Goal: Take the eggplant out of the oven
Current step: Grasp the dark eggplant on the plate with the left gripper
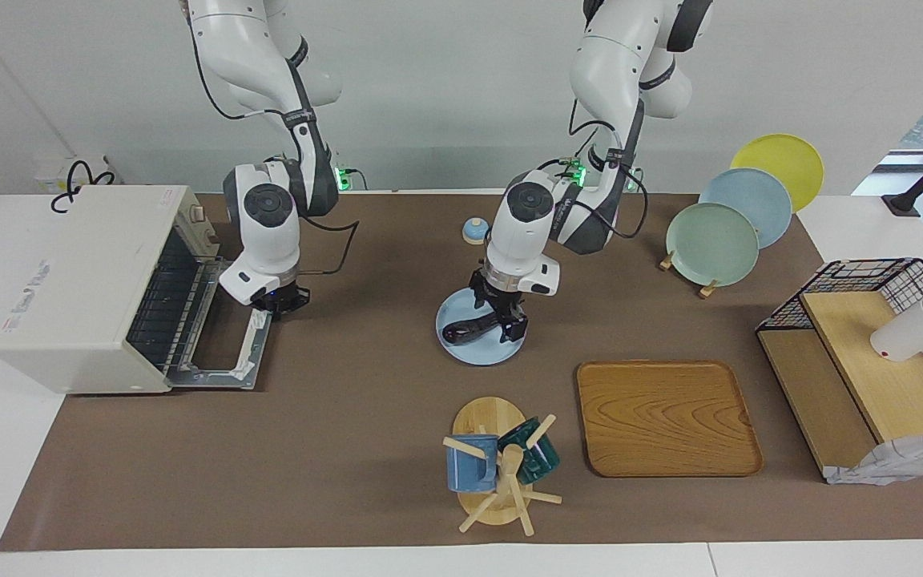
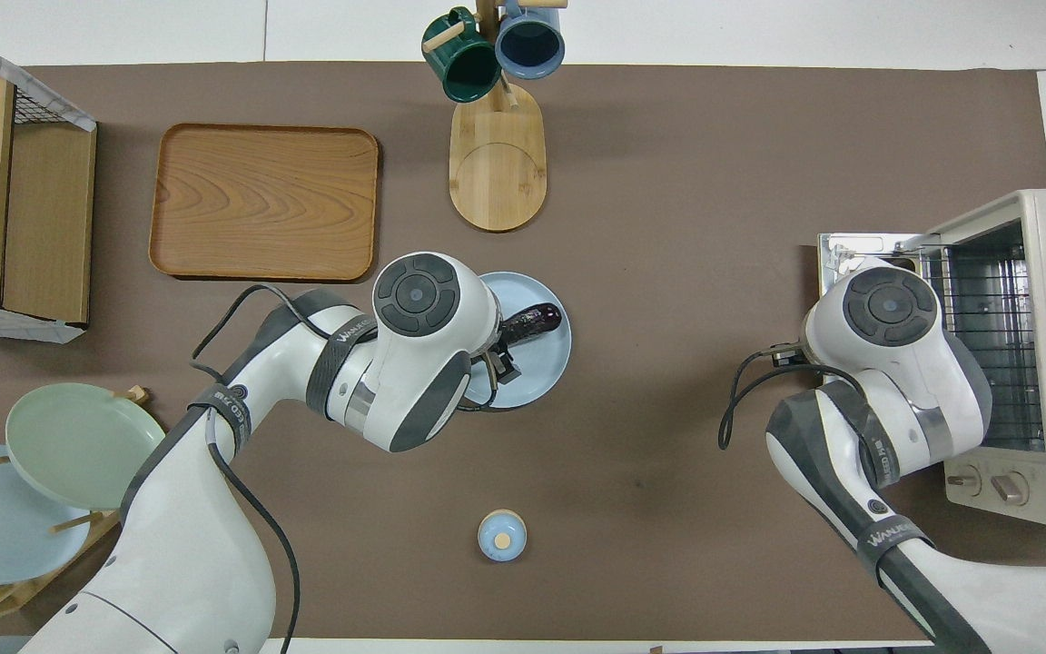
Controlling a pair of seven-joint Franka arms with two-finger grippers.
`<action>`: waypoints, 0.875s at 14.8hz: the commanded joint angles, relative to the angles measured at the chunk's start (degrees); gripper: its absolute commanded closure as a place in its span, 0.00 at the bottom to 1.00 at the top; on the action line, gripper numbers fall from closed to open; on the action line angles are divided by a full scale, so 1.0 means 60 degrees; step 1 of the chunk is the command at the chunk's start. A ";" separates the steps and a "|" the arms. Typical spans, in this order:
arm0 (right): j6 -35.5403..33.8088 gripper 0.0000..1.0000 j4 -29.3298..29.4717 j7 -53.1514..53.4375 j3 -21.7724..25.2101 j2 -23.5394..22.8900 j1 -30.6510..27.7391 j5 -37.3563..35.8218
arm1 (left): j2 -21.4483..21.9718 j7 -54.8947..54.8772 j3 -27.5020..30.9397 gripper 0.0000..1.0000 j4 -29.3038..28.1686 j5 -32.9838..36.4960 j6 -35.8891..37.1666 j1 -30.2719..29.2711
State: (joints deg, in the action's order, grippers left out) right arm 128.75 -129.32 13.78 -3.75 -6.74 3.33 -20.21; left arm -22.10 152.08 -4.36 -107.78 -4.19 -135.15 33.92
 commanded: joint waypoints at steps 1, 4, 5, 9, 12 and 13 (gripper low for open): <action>-0.1139 1.00 0.0897 -0.0975 0.0083 0.0054 -0.0218 -0.0469 | -0.0081 0.0318 0.0155 0.03 -0.0112 0.0331 -0.0297 0.0163; -0.2061 1.00 0.1336 -0.1723 0.0083 0.0390 -0.0306 -0.0469 | -0.0197 0.0318 0.0155 0.07 -0.0112 0.0610 -0.0341 0.0177; -0.2311 1.00 0.1483 -0.1841 0.0097 0.0405 -0.0335 -0.0454 | -0.0198 0.0304 0.0155 0.14 -0.0112 0.0610 -0.0327 0.0177; -0.2767 1.00 0.1616 -0.2500 0.0141 0.0728 -0.0715 -0.0425 | -0.0198 0.0216 0.0141 0.99 -0.0039 0.1035 -0.0224 0.0177; -0.2898 1.00 0.1631 -0.3172 0.0141 0.0990 -0.1140 -0.0352 | -0.0169 0.0157 0.0141 1.00 -0.0010 0.1079 -0.0195 0.0177; -0.2972 1.00 0.1631 -0.3320 0.0141 0.1049 -0.1257 -0.0352 | -0.0082 0.0114 0.0141 1.00 -0.0010 0.1079 -0.0151 0.0163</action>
State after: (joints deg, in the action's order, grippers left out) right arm 109.28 -119.55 -1.76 -3.91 0.76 -0.23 -20.15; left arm -23.29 152.49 -4.33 -107.65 0.87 -135.64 34.11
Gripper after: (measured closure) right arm 0.991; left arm 0.709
